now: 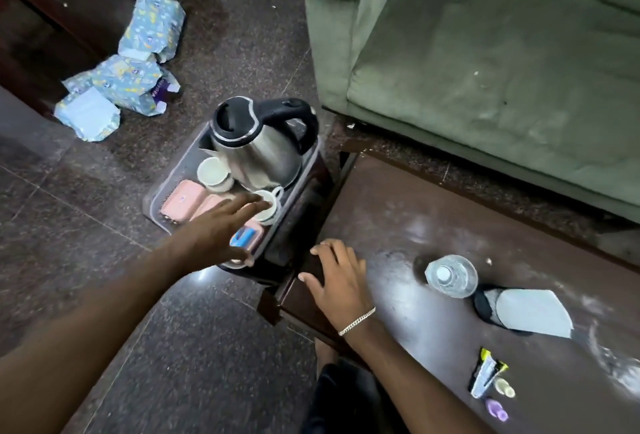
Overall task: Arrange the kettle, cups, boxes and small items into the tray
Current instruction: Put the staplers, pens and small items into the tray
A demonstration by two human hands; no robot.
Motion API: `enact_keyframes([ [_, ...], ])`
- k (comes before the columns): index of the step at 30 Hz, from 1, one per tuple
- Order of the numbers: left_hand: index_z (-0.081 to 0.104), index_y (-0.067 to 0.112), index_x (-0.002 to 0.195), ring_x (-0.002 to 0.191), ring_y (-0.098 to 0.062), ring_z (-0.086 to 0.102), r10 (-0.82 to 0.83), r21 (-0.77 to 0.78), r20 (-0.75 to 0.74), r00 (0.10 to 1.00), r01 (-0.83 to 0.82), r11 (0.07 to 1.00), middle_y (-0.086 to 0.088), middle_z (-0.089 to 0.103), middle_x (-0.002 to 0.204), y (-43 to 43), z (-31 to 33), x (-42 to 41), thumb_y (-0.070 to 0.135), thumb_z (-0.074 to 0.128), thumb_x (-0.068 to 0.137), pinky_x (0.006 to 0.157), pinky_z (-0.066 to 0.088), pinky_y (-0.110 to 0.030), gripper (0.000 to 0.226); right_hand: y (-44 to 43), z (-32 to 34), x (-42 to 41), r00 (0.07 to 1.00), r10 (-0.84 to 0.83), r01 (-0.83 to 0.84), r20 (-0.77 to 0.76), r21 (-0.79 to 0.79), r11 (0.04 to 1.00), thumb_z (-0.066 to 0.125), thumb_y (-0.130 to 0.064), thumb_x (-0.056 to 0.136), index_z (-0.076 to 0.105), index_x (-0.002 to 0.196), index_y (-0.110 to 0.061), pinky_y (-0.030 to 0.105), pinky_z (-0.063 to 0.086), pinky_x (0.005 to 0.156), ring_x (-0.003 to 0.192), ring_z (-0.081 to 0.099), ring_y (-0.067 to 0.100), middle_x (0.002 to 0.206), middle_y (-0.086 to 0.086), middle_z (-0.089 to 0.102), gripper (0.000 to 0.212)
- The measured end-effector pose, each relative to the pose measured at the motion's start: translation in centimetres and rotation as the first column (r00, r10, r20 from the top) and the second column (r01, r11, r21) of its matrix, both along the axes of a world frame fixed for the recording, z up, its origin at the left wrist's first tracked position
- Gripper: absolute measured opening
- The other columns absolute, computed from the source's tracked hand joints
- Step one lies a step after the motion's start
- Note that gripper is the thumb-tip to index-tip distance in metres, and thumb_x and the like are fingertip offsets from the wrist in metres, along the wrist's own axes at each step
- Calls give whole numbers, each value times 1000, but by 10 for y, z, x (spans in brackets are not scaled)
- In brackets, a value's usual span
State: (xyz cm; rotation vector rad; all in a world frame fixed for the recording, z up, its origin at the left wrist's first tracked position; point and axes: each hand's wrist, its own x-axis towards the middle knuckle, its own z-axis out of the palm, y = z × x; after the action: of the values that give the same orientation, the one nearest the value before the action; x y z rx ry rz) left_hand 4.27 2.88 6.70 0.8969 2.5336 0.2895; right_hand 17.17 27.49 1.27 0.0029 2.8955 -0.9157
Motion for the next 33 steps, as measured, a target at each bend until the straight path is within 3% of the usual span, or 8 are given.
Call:
enact_keyframes([
  [8, 24, 34, 160, 148, -19, 35, -123, 118, 153, 981, 105, 987, 5, 25, 166, 152, -37, 65, 55, 88, 69, 113, 33, -26, 113, 115, -9, 75, 991, -127, 126, 35, 44, 991, 69, -47, 81, 56, 116, -27, 43, 48, 81, 107, 55, 24, 122, -4, 55, 42],
  [13, 28, 31, 160, 144, -21, 44, -176, 176, 263, 949, 132, 976, 6, 28, 164, 246, -73, 119, 59, 86, 67, 114, 44, -35, 113, 184, -21, 135, 968, -229, 225, 100, 46, 973, 71, -42, 81, 60, 117, -22, 44, 48, 85, 106, 56, 28, 122, 2, 57, 42],
  [16, 29, 23, 161, 144, -20, 44, -208, 161, 307, 929, 165, 973, 3, 29, 164, 291, -95, 155, 59, 86, 68, 111, 45, -34, 114, 219, -29, 170, 944, -294, 290, 147, 47, 956, 74, -37, 81, 62, 115, -17, 45, 49, 87, 103, 57, 30, 119, 5, 59, 41],
  [19, 26, 22, 162, 147, -21, 41, -184, 104, 372, 910, 156, 982, 2, 26, 165, 329, -115, 196, 55, 84, 71, 112, 42, -35, 113, 252, -38, 204, 917, -346, 344, 198, 48, 938, 77, -32, 80, 64, 113, -14, 43, 48, 87, 99, 55, 29, 115, 6, 58, 39],
  [24, 33, 27, 155, 116, -37, 65, -101, 91, 422, 901, 69, 993, 5, 35, 150, 377, -133, 254, 50, 81, 77, 96, 53, -48, 95, 288, -58, 248, 870, -412, 393, 271, 124, 911, 83, -25, 72, 67, 106, -13, 40, 51, 76, 90, 59, 31, 106, 7, 61, 40],
  [29, 39, 21, 140, 119, -39, 61, 22, 25, 438, 899, -37, 999, -3, 46, 139, 407, -143, 289, 42, 79, 79, 94, 53, -48, 76, 299, -82, 272, 835, -429, 425, 344, 91, 901, 80, -21, 71, 66, 101, -16, 37, 51, 70, 86, 63, 31, 101, 6, 61, 34],
  [33, 37, 15, 129, 112, -48, 63, 146, -46, 437, 887, -140, 989, -13, 55, 130, 422, -146, 299, 36, 77, 83, 87, 54, -49, 64, 299, -94, 275, 828, -415, 412, 378, 92, 906, 77, -20, 73, 62, 105, -20, 35, 51, 69, 90, 64, 31, 111, 5, 62, 35],
])
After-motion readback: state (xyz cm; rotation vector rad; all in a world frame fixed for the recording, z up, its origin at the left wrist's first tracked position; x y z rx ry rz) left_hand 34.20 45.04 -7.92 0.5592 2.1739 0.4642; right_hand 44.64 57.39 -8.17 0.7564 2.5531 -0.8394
